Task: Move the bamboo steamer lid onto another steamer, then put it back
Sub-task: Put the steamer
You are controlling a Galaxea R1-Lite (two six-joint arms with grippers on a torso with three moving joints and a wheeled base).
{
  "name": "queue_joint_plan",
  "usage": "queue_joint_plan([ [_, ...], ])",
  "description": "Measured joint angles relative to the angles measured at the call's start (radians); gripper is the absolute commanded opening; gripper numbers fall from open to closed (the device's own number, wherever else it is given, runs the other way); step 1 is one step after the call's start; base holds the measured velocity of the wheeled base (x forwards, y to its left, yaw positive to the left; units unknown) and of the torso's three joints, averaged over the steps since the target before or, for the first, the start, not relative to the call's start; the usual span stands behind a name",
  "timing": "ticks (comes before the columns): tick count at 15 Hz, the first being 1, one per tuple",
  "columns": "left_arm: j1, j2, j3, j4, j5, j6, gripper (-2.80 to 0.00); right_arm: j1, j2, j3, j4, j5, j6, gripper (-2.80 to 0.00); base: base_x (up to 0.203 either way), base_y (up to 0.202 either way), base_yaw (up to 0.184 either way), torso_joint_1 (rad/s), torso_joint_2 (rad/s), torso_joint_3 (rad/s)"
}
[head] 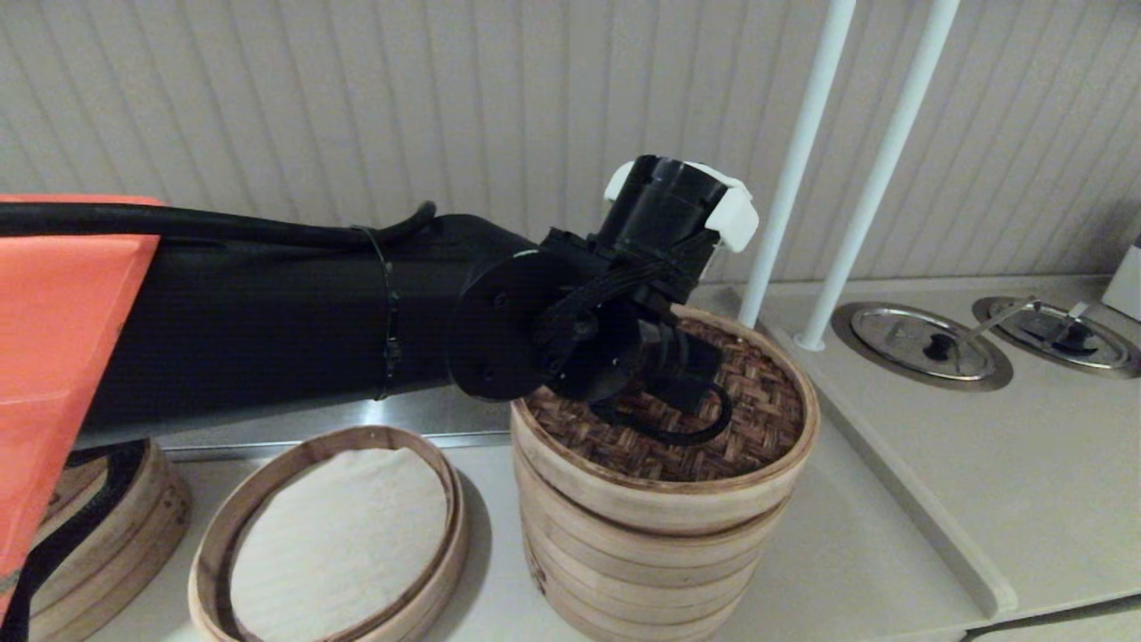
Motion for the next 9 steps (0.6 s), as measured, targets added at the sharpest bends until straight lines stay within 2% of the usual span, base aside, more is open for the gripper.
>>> queue_joint_plan([
  [9, 0.001, 0.029, 0.024, -0.018, 0.004, -0.007, -2.8, 0.0, 0.0, 0.0, 0.0, 0.0, 0.0, -2.8, 0.0, 0.0, 0.0, 0.0, 0.0, 0.0],
])
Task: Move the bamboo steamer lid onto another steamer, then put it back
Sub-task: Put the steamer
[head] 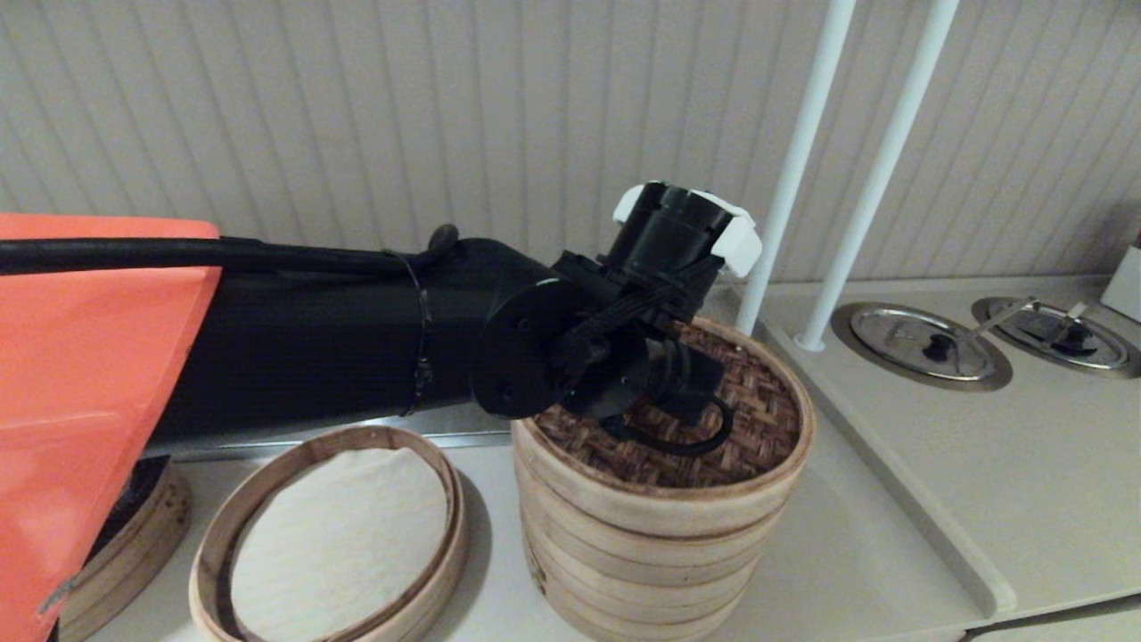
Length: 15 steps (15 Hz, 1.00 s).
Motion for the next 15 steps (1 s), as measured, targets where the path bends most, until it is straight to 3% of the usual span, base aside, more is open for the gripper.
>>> queue_joint_plan([
  [10, 0.0, -0.017, 0.028, 0.0, 0.003, 0.001, -2.8, 0.0, 0.0, 0.0, 0.0, 0.0, 0.0, -2.8, 0.0, 0.0, 0.0, 0.0, 0.0, 0.0],
  [11, 0.0, -0.016, 0.028, 0.0, 0.003, 0.002, 0.0, 0.0, 0.0, 0.0, 0.0, 0.0, 0.0, -2.8, 0.0, 0.0, 0.0, 0.0, 0.0, 0.0],
  [15, 0.0, -0.017, 0.023, -0.013, 0.007, -0.006, 0.0, 0.0, 0.0, 0.0, 0.0, 0.0, 0.0, -2.8, 0.0, 0.0, 0.0, 0.0, 0.0, 0.0],
])
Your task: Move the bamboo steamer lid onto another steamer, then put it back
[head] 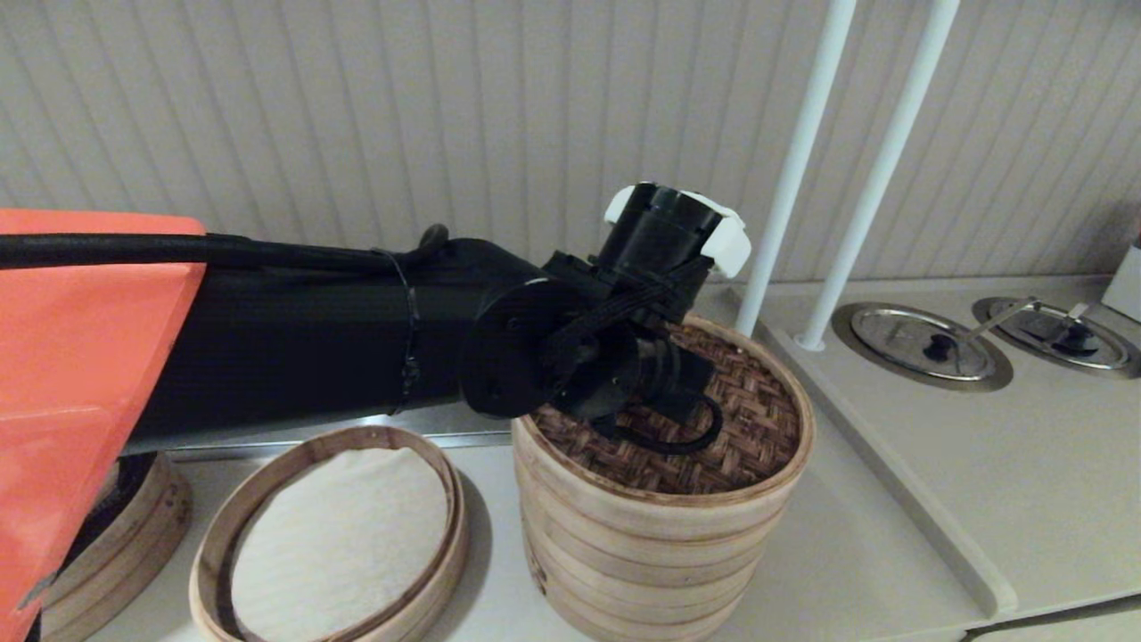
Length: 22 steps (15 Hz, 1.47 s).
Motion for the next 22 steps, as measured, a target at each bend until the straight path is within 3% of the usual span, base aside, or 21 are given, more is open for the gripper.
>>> queue_joint_plan([
  [4, -0.001, -0.035, 0.012, -0.011, 0.024, 0.006, 0.0, 0.0, 0.0, 0.0, 0.0, -0.001, 0.0, -2.8, 0.0, 0.0, 0.0, 0.0, 0.0, 0.0],
  [8, -0.006, -0.153, 0.07, -0.013, 0.09, 0.009, 0.0, 0.0, 0.0, 0.0, 0.0, 0.0, 0.0, -2.8, 0.0, 0.0, 0.0, 0.0, 0.0, 0.0],
  [9, -0.005, -0.197, 0.096, -0.014, 0.102, 0.009, -2.8, 0.0, 0.0, 0.0, 0.0, 0.0, 0.0, -2.8, 0.0, 0.0, 0.0, 0.0, 0.0, 0.0],
  [11, 0.023, -0.293, 0.167, -0.014, 0.111, 0.01, -2.8, 0.0, 0.0, 0.0, 0.0, 0.0, 0.0, -2.8, 0.0, 0.0, 0.0, 0.0, 0.0, 0.0],
  [13, 0.102, -0.395, 0.275, -0.018, 0.096, 0.008, -2.8, 0.0, 0.0, 0.0, 0.0, 0.0, 0.0, -2.8, 0.0, 0.0, 0.0, 0.0, 0.0, 0.0],
  [16, 0.258, -0.565, 0.502, -0.05, 0.012, 0.017, -2.8, 0.0, 0.0, 0.0, 0.0, 0.0, 0.0, -2.8, 0.0, 0.0, 0.0, 0.0, 0.0, 0.0],
  [19, 0.475, -0.766, 0.761, -0.118, -0.087, 0.047, -2.8, 0.0, 0.0, 0.0, 0.0, 0.0, 0.0, -2.8, 0.0, 0.0, 0.0, 0.0, 0.0, 0.0],
  [22, 0.771, -0.992, 1.021, -0.159, -0.273, 0.065, -2.8, 0.0, 0.0, 0.0, 0.0, 0.0, 0.0, -2.8, 0.0, 0.0, 0.0, 0.0, 0.0, 0.0],
])
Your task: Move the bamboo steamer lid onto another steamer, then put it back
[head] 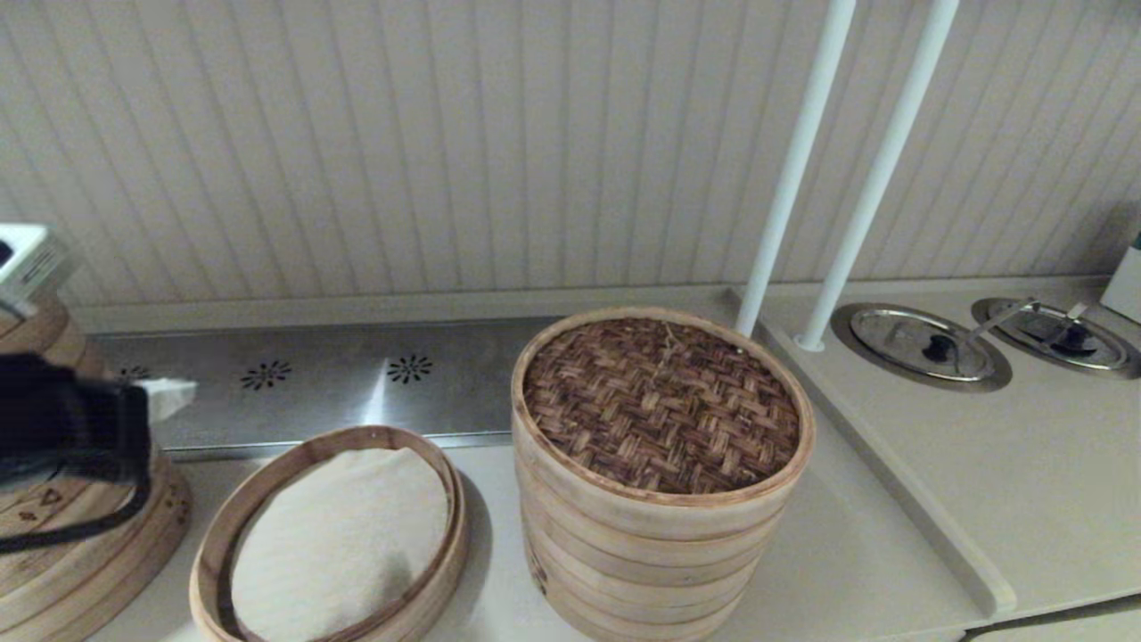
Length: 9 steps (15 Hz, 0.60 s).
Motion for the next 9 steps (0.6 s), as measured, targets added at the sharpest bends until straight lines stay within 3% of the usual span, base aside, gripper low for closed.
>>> queue_joint_plan([
  [2, 0.117, -0.16, 0.224, -0.031, -0.106, 0.003, -2.8, 0.0, 0.0, 0.0, 0.0, 0.0, 0.0, -2.8, 0.0, 0.0, 0.0, 0.0, 0.0, 0.0],
  [5, 0.212, -0.375, 0.527, -0.114, -0.172, 0.007, -2.8, 0.0, 0.0, 0.0, 0.0, 0.0, 0.0, -2.8, 0.0, 0.0, 0.0, 0.0, 0.0, 0.0],
  [9, 0.294, -0.566, 0.649, -0.152, -0.166, 0.015, -2.8, 0.0, 0.0, 0.0, 0.0, 0.0, 0.0, -2.8, 0.0, 0.0, 0.0, 0.0, 0.0, 0.0],
])
